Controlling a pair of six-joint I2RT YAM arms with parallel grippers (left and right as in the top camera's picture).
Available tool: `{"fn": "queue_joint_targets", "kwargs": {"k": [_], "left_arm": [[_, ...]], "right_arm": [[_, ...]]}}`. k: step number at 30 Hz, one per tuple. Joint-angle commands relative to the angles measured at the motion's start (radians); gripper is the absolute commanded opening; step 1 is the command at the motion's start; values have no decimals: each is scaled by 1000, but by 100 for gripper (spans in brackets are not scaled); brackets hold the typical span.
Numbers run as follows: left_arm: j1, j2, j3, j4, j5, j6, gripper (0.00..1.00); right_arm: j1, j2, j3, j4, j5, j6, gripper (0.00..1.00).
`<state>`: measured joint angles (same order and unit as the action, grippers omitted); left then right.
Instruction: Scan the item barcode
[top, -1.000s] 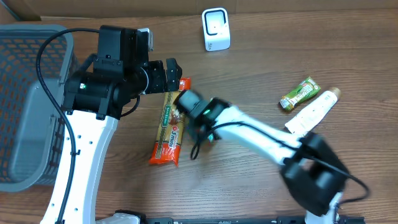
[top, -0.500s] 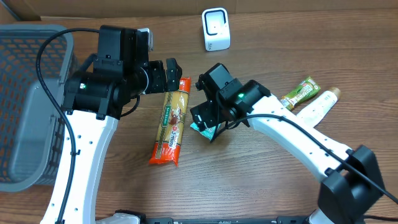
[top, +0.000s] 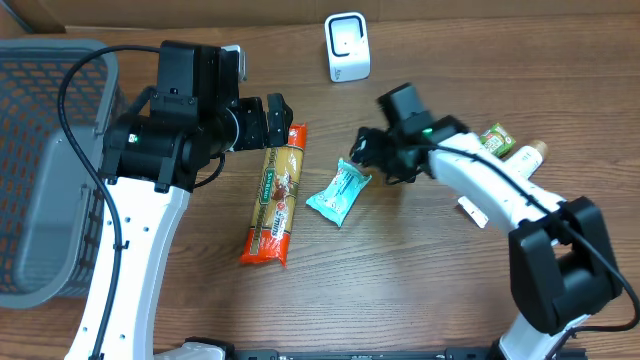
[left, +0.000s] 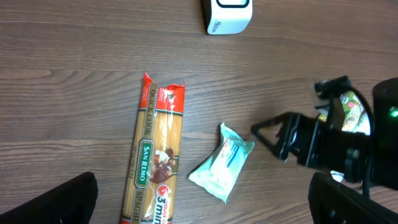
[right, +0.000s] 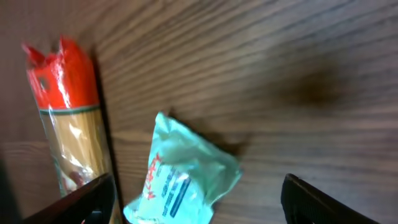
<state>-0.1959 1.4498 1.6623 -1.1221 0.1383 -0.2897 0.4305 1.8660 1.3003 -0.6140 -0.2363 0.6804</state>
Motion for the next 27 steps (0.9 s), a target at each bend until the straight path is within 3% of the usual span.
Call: {"fn": "queue_joint_targets", "kwargs": {"k": [1,10,17,27], "left_arm": [[-1,2,4,3,8,-3,100],[-1,2,4,3,8,-3,99],[-1,2,4,3,8,-3,100],[-1,2,4,3,8,-3,99]], "right_arm": [[-18,1,-59,52,-142,11,83],[-19,74,-177,209,-177,33,80],[3,148,-188,281,-192,70,59],[57,151,-188,297,-138,106,56]]}}
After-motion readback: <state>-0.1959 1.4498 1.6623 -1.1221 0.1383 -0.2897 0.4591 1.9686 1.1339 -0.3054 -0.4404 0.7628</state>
